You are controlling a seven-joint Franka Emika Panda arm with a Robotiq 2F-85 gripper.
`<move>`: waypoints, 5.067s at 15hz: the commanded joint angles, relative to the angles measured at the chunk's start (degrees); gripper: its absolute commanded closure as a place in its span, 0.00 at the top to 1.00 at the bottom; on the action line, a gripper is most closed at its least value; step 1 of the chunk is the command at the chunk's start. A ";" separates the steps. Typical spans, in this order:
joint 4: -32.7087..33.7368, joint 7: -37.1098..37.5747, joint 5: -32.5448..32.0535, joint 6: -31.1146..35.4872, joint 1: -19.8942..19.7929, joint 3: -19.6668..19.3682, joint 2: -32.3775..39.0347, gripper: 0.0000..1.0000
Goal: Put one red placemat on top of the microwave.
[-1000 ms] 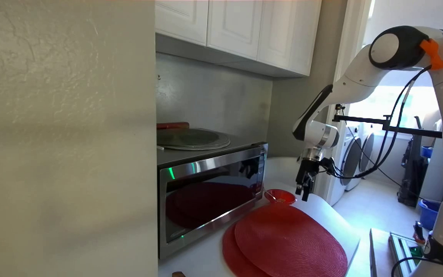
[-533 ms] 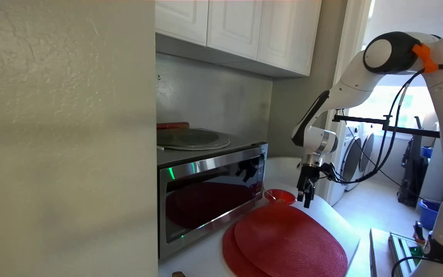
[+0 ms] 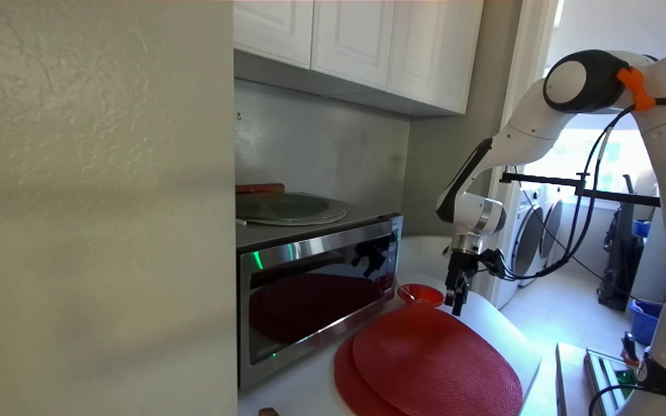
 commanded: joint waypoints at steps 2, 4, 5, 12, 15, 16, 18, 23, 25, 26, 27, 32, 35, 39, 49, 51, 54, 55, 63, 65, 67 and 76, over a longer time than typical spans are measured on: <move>-1.58 -6.40 2.94 1.18 -0.67 0.44 -0.19 1.00; -2.08 -8.99 3.18 2.07 -0.67 0.32 -0.21 1.00; -2.31 -10.30 3.09 2.52 -0.73 0.24 -0.29 1.00; -2.65 -15.34 2.88 2.57 -0.90 -0.24 -0.50 1.00; -3.08 -16.83 3.45 3.75 -0.70 0.00 -0.10 1.00; -3.29 -17.65 3.90 4.72 -0.61 0.21 0.15 1.00; -4.06 -18.72 4.67 6.62 -0.35 0.65 0.48 1.00; -6.48 -20.65 7.35 9.66 0.44 1.87 0.74 0.65; -7.39 -21.08 8.06 9.48 0.69 2.05 0.13 0.55; -7.83 -21.30 8.15 9.17 0.82 2.02 -0.36 0.48; -8.04 -21.32 8.06 8.94 0.95 1.96 -0.66 0.39; -8.70 -20.82 7.48 8.31 1.18 1.45 -2.37 0.05; -9.43 -20.56 6.99 8.26 1.36 1.00 -3.76 0.00; -11.09 -18.86 4.96 6.60 1.92 -0.23 -6.30 0.01; -23.09 -22.10 -5.46 -2.44 3.35 -5.83 -26.61 0.01; -25.20 -21.55 -6.05 -5.46 4.29 -6.44 -32.70 0.01; -27.86 -20.40 -4.26 -9.27 6.83 -6.20 -41.90 0.01; -28.47 -19.84 -3.61 -10.09 7.90 -5.94 -44.68 0.01; -28.76 -11.36 2.93 -15.46 15.59 -3.51 -62.49 0.01; -27.72 -8.17 5.00 -16.45 17.13 -2.44 -65.67 0.01; -26.66 -4.82 6.49 -17.02 18.54 -1.30 -68.43 0.01; -21.05 2.37 9.47 -15.81 23.65 0.62 -72.29 0.01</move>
